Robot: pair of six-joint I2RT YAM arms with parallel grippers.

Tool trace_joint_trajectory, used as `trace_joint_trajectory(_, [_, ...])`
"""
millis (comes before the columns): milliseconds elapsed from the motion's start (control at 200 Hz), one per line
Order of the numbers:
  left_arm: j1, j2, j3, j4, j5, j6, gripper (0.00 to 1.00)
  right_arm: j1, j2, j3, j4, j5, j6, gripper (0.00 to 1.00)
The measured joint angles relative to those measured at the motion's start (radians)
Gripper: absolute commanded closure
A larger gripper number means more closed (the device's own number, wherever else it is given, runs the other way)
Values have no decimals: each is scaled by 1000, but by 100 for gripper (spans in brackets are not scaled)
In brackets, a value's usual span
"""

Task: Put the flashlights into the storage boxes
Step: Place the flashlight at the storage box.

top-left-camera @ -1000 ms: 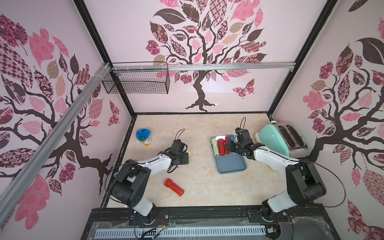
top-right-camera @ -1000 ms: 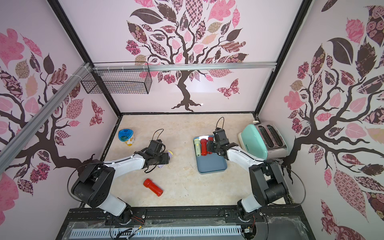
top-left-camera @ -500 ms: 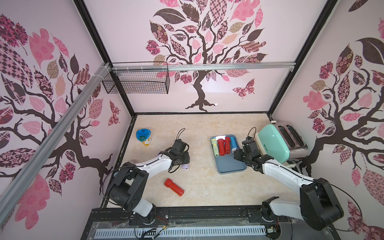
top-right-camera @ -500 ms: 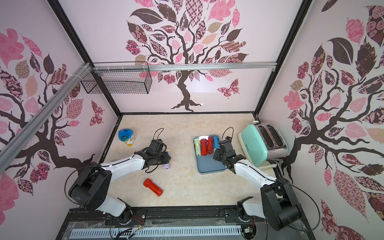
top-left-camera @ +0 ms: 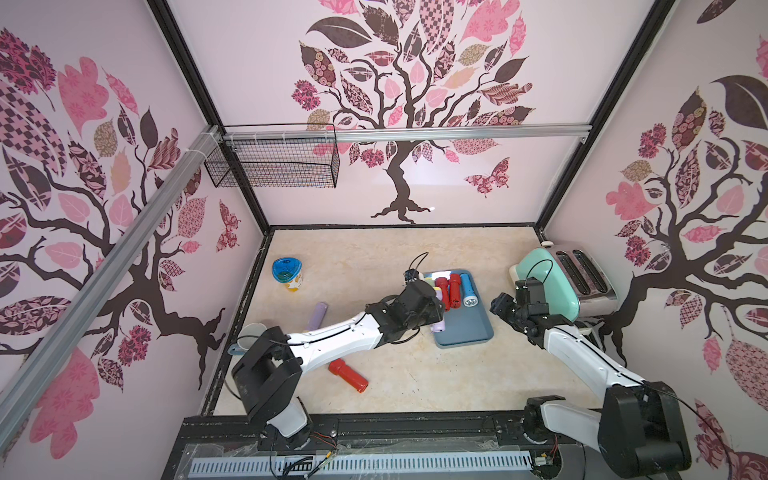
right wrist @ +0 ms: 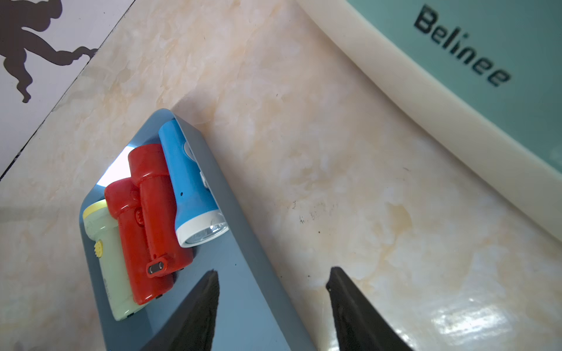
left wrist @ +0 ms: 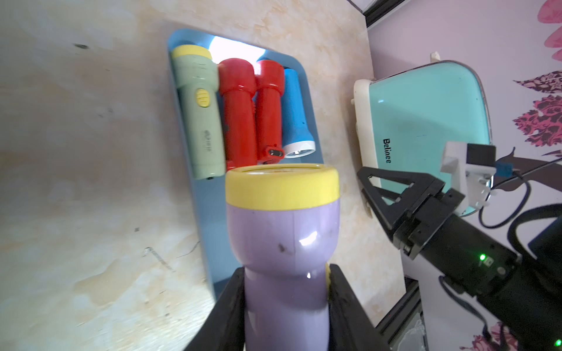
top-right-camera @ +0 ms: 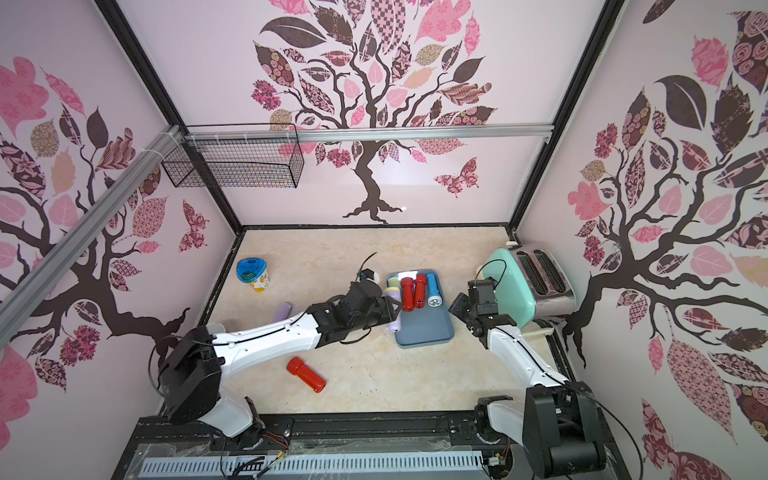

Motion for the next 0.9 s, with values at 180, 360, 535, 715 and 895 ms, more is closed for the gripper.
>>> trace_joint_trajectory(180, [-8, 223, 185, -10, 50, -52, 62, -40, -60, -23, -25, -9, 3, 37])
trace_joint_trajectory(360, [-6, 388, 347, -58, 129, -77, 64, -62, -117, -23, -50, 12, -8, 37])
trace_joint_trajectory(535, [-10, 457, 372, -35, 160, -151, 65, -63, -138, -23, -51, 24, -22, 37])
trace_joint_trajectory(715, [-25, 515, 417, -17, 143, -182, 66, -63, -141, -23, -58, 42, -30, 37])
trace_joint_trajectory(895, [-55, 564, 492, -6, 137, -182, 66, -63, -157, -23, -61, 60, -37, 37])
